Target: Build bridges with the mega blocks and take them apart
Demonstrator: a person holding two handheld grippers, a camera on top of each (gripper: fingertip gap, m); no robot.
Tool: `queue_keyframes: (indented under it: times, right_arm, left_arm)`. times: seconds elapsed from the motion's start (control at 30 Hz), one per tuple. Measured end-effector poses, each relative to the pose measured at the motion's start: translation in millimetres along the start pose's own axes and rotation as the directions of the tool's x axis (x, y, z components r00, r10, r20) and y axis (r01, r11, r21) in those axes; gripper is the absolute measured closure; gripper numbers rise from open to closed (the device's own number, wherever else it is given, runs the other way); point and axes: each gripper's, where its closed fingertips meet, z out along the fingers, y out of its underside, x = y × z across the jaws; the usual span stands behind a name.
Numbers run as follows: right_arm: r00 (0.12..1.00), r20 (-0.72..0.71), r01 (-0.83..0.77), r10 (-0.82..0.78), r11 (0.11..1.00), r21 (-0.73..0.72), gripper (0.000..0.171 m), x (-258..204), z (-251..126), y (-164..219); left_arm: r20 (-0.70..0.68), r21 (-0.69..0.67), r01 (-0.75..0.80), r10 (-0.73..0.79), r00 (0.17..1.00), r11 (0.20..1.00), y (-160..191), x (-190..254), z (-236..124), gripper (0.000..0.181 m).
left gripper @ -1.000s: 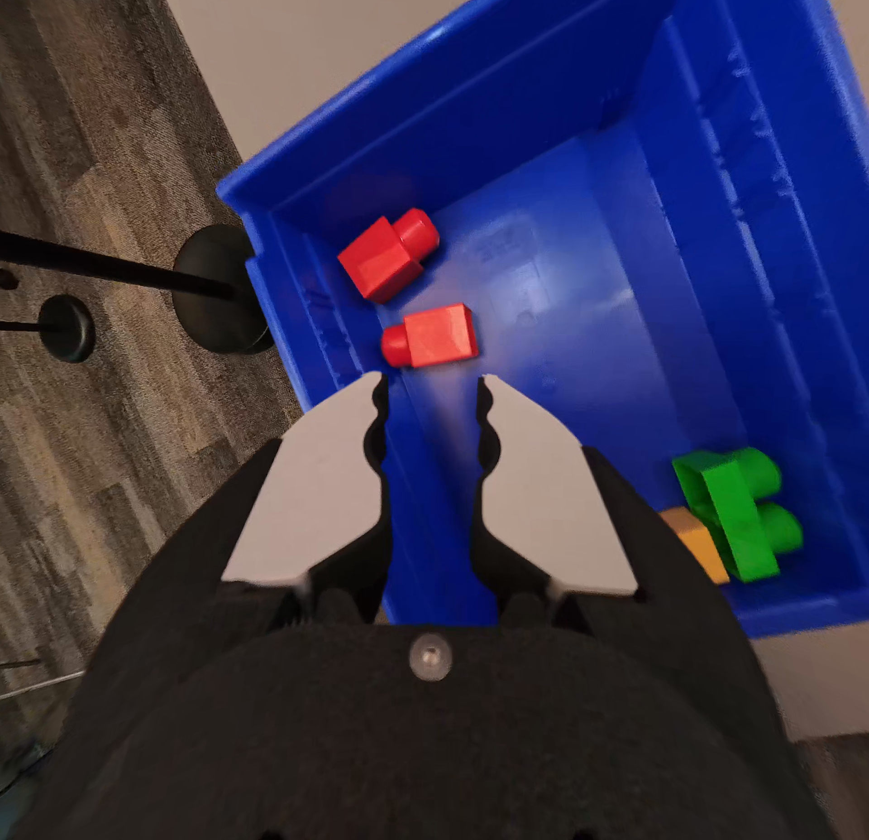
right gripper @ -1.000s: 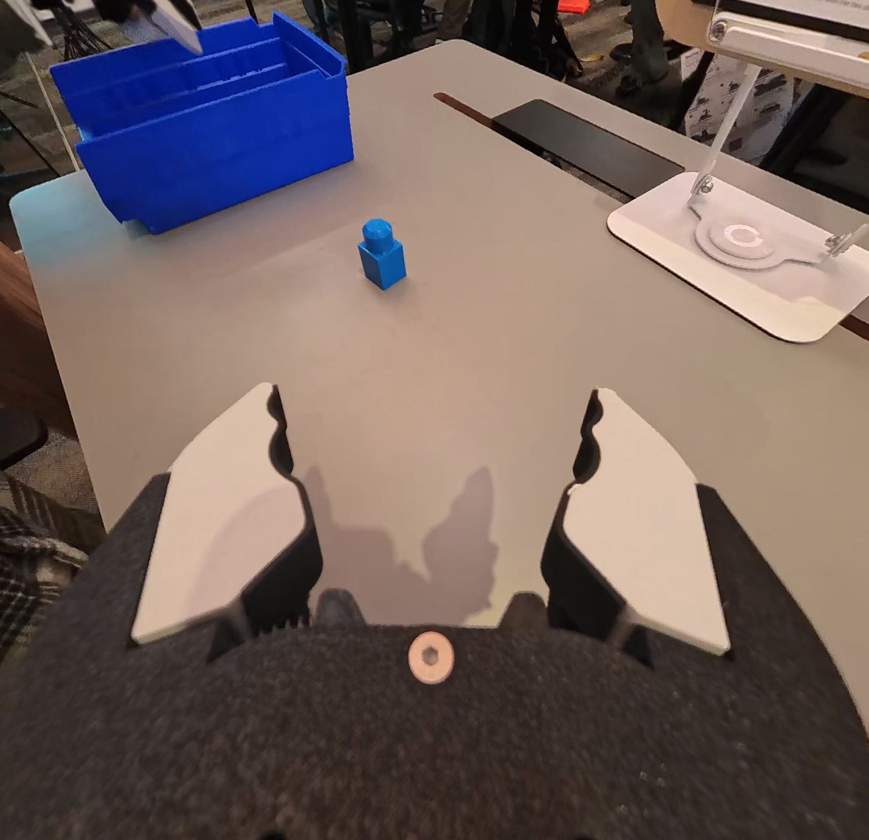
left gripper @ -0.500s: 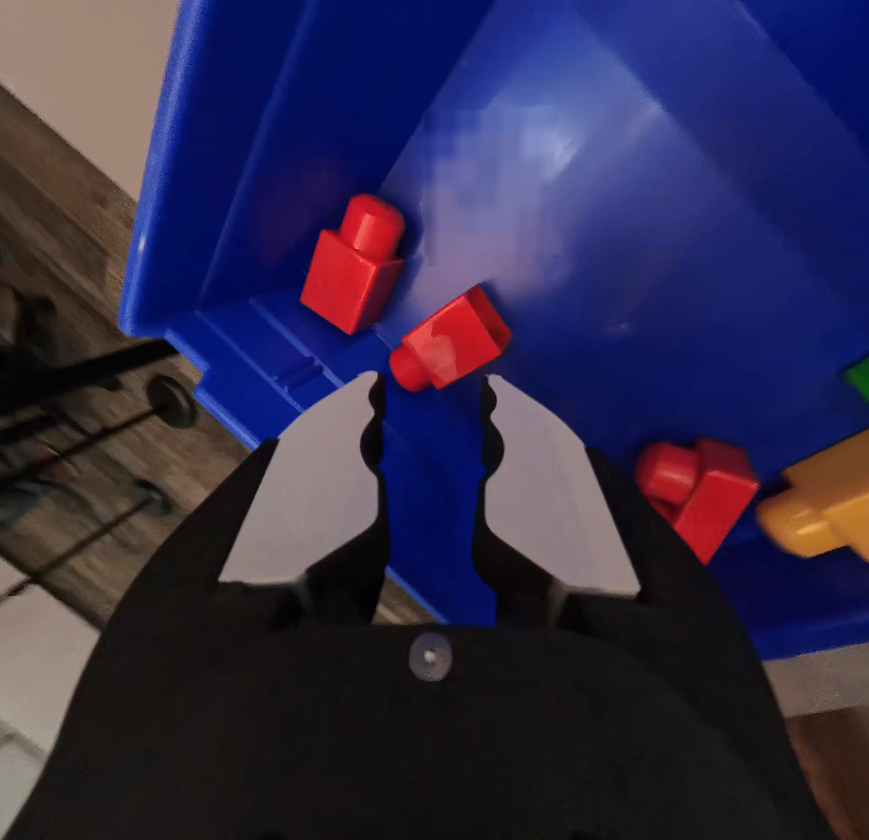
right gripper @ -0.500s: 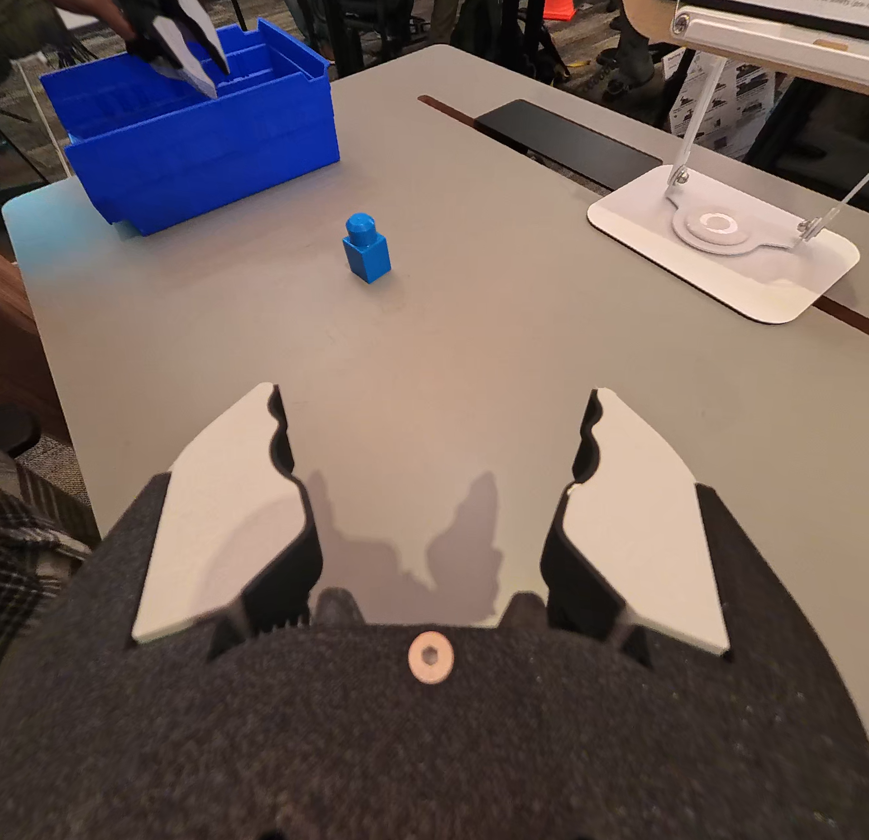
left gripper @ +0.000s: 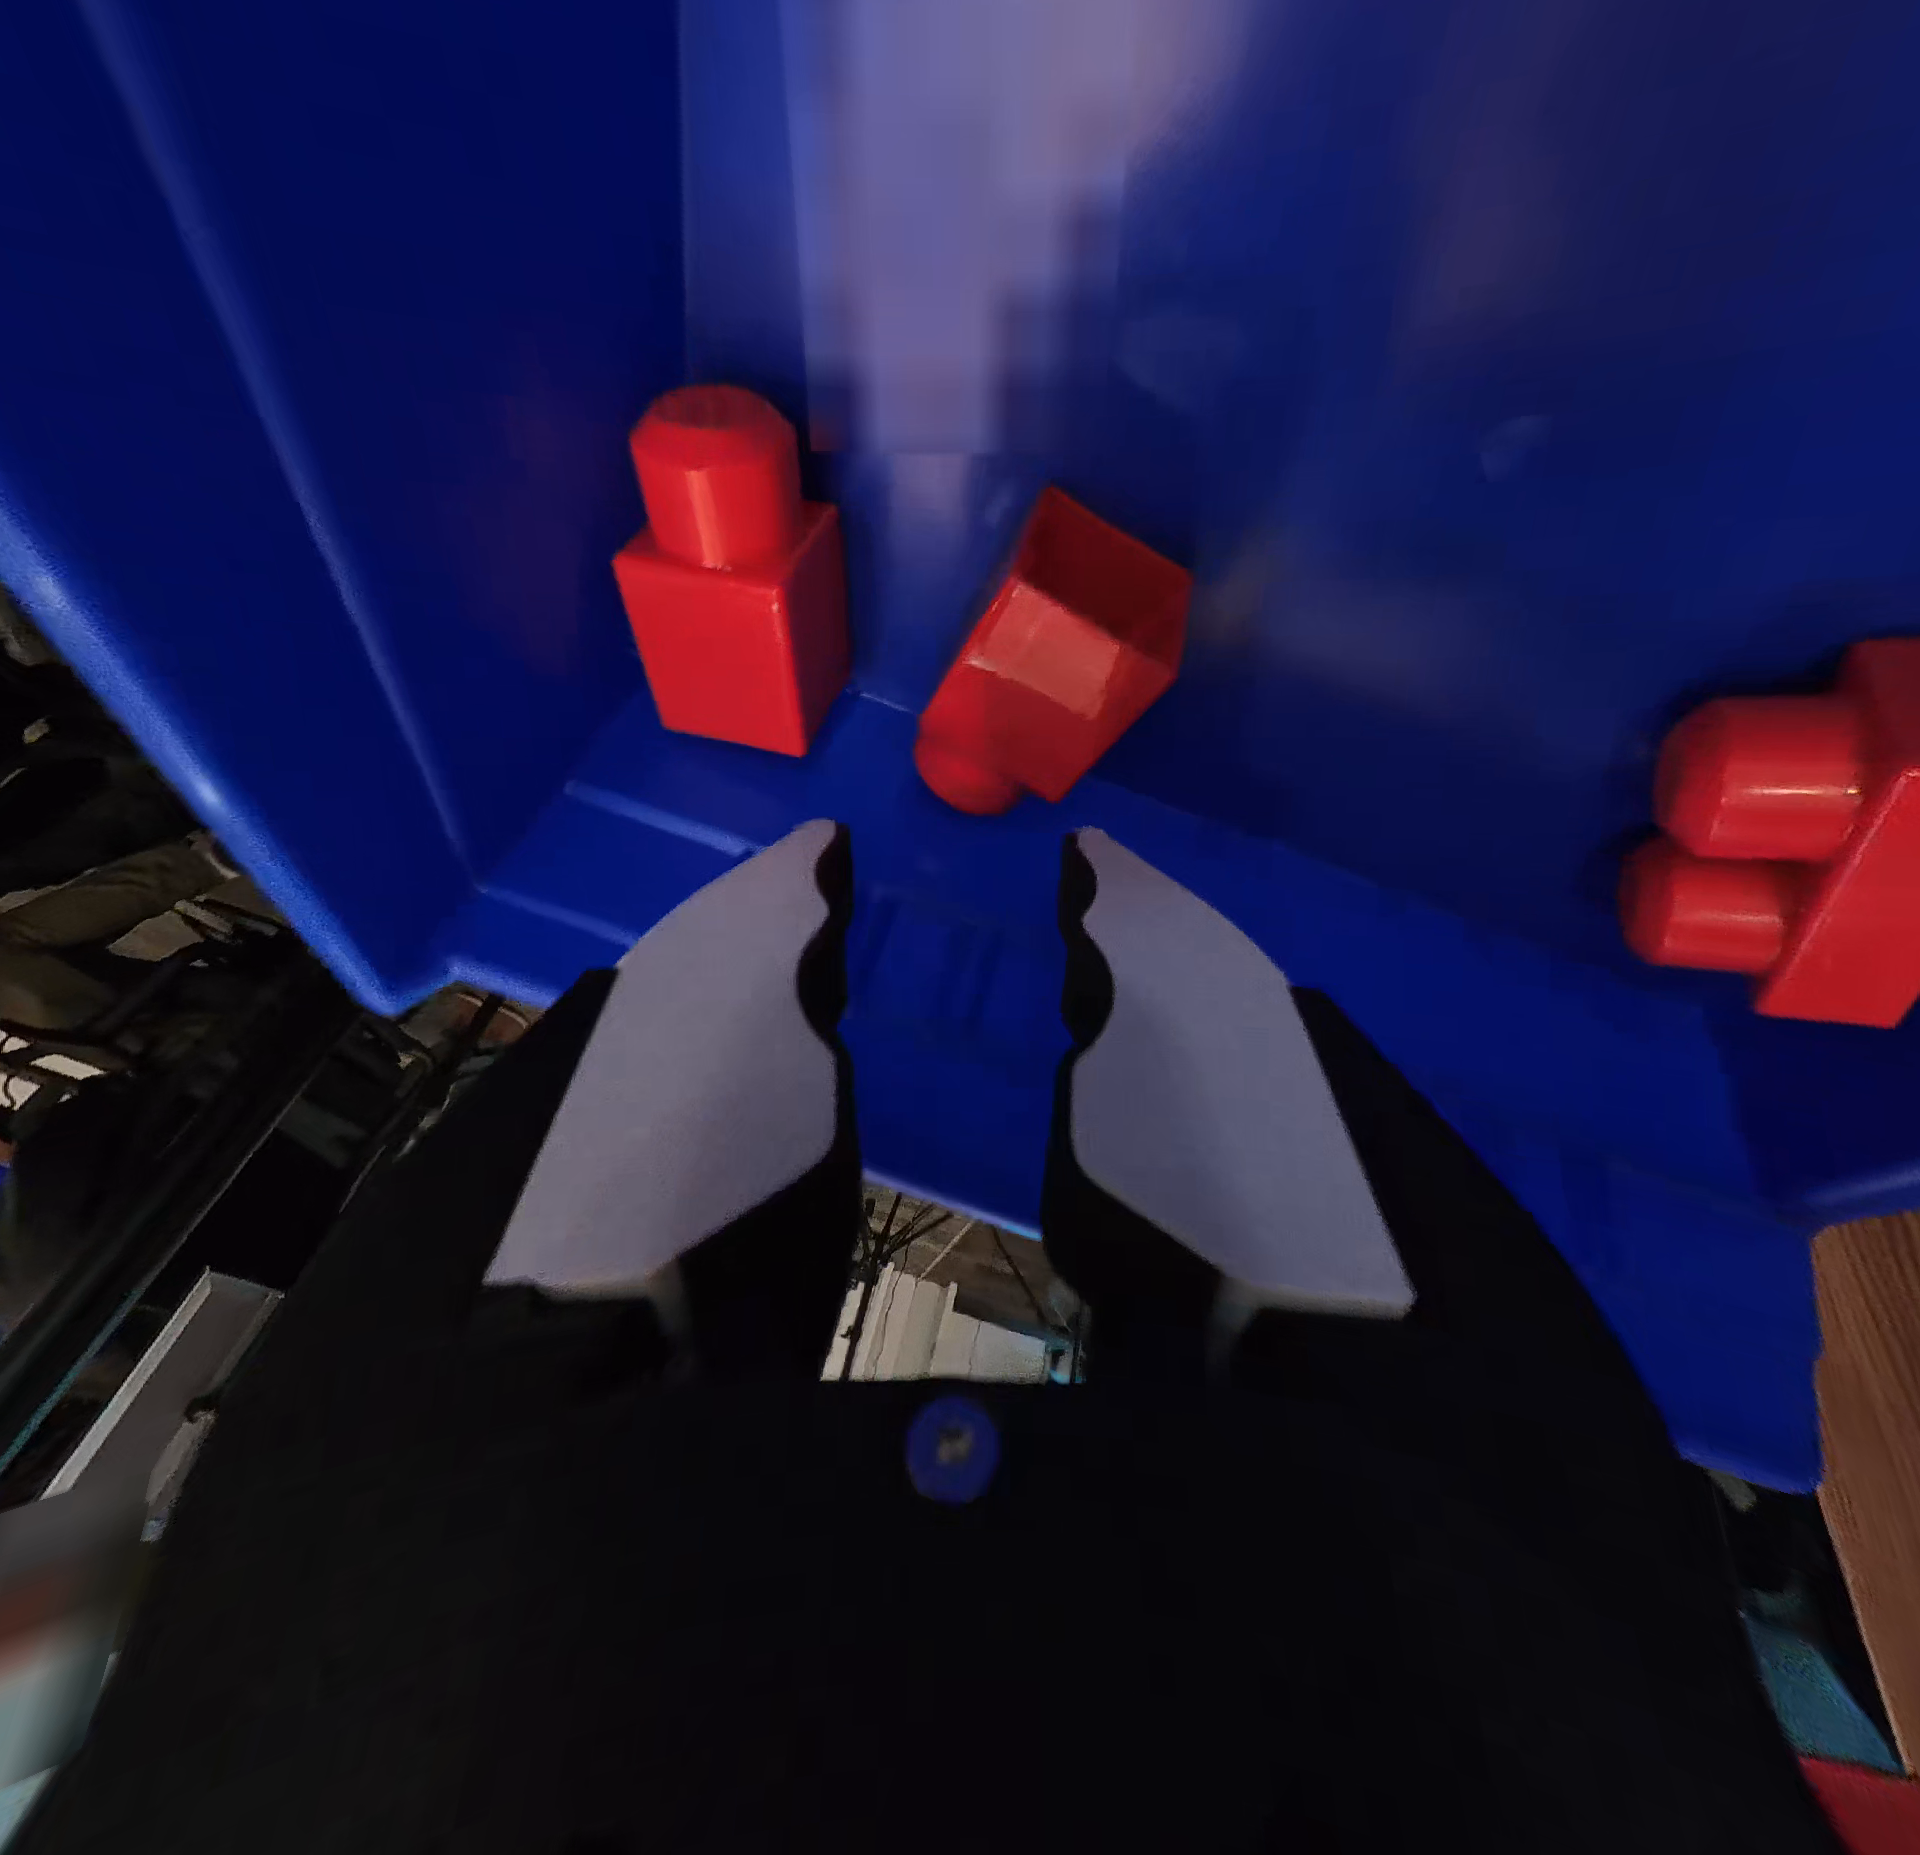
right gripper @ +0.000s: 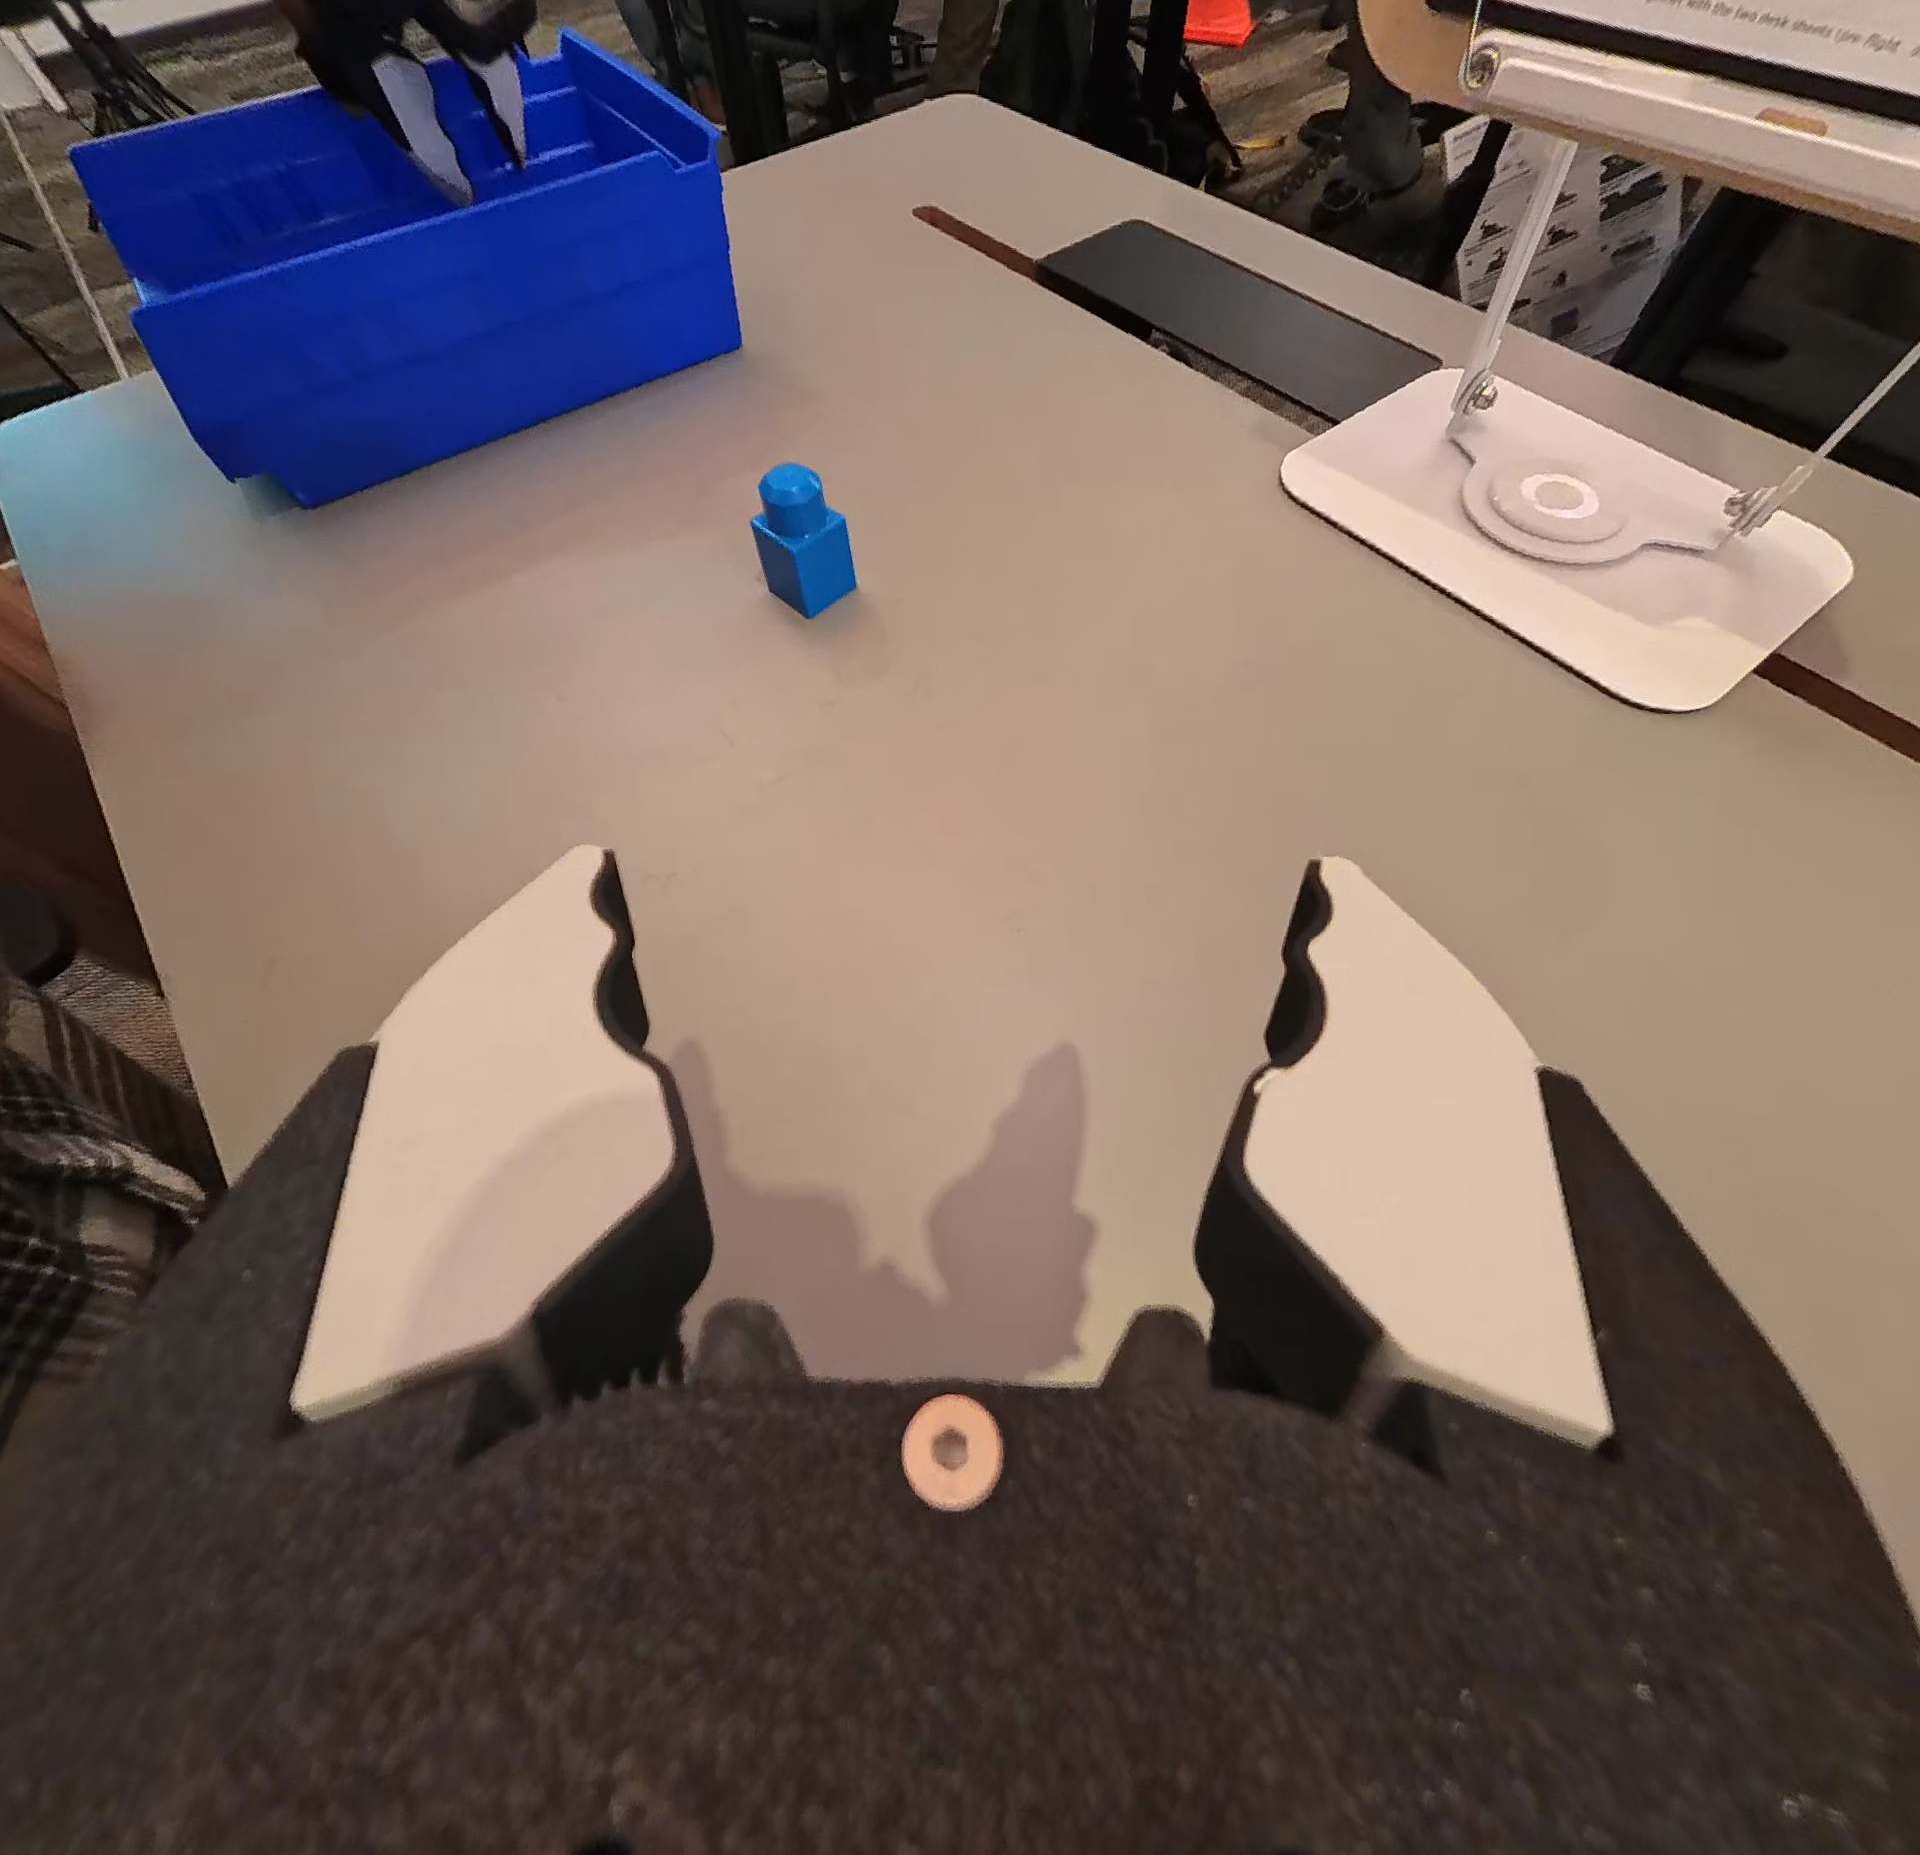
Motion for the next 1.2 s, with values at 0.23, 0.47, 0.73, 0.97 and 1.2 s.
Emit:
queue_keyframes:
  times: [0.23, 0.47, 0.73, 0.97, 1.2]
  right_arm:
    - [1.0, 0.007, 0.006, -0.006, 1.0, -0.007, 0.053, -2, 0, 2]
    - [1.0, 0.01, -0.002, 0.002, 1.0, 0.003, 0.053, -2, -1, 3]
    - [1.0, 0.013, -0.004, 0.004, 1.0, 0.008, 0.053, -2, -4, 5]
    - [1.0, 0.027, 0.004, -0.005, 1.0, 0.008, 0.052, -5, -4, 6]
    - [1.0, 0.023, 0.009, -0.01, 1.0, 0.03, 0.052, -4, -8, 5]
  left_arm:
    - [-0.041, -0.057, -0.057, 0.055, 0.998, 0.997, -4, 6, 14, 0.129]
    - [-0.075, -0.096, -0.101, 0.094, 0.993, 0.99, -5, 12, 26, 0.14]
    - [-0.117, -0.013, 0.065, -0.066, 0.991, 0.998, -25, 19, 21, 0.142]
    - [-0.205, 0.029, 0.322, -0.309, 0.929, 0.946, -34, 27, 15, 0.137]
    - [-0.158, 0.203, 0.417, -0.39, 0.907, 0.886, -24, 23, 9, 0.134]
